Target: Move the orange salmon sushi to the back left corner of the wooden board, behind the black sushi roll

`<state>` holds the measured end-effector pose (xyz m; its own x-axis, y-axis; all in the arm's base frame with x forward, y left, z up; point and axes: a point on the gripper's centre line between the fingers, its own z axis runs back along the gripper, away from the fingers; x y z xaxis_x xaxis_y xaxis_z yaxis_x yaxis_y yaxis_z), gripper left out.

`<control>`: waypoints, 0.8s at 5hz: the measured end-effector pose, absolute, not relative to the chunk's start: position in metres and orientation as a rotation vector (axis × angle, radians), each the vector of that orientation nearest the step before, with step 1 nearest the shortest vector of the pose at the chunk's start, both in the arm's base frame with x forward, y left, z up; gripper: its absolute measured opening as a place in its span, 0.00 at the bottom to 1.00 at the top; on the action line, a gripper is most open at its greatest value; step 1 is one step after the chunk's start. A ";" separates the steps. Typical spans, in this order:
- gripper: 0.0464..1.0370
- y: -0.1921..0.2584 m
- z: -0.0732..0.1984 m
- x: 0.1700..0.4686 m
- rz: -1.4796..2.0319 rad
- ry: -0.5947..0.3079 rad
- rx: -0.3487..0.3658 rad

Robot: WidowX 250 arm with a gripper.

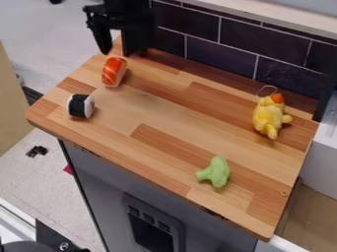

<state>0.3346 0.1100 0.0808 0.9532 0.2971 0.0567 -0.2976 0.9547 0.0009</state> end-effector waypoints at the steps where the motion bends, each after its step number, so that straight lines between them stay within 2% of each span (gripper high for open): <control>1: 0.96 0.083 0.086 0.328 0.250 -0.063 0.029; 2: 0.96 0.058 0.075 0.324 0.198 -0.043 0.040; 4: 0.96 0.034 0.072 0.327 0.146 -0.051 0.040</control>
<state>0.3265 0.0344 0.0716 0.9880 0.1447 0.0533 -0.1467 0.9885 0.0365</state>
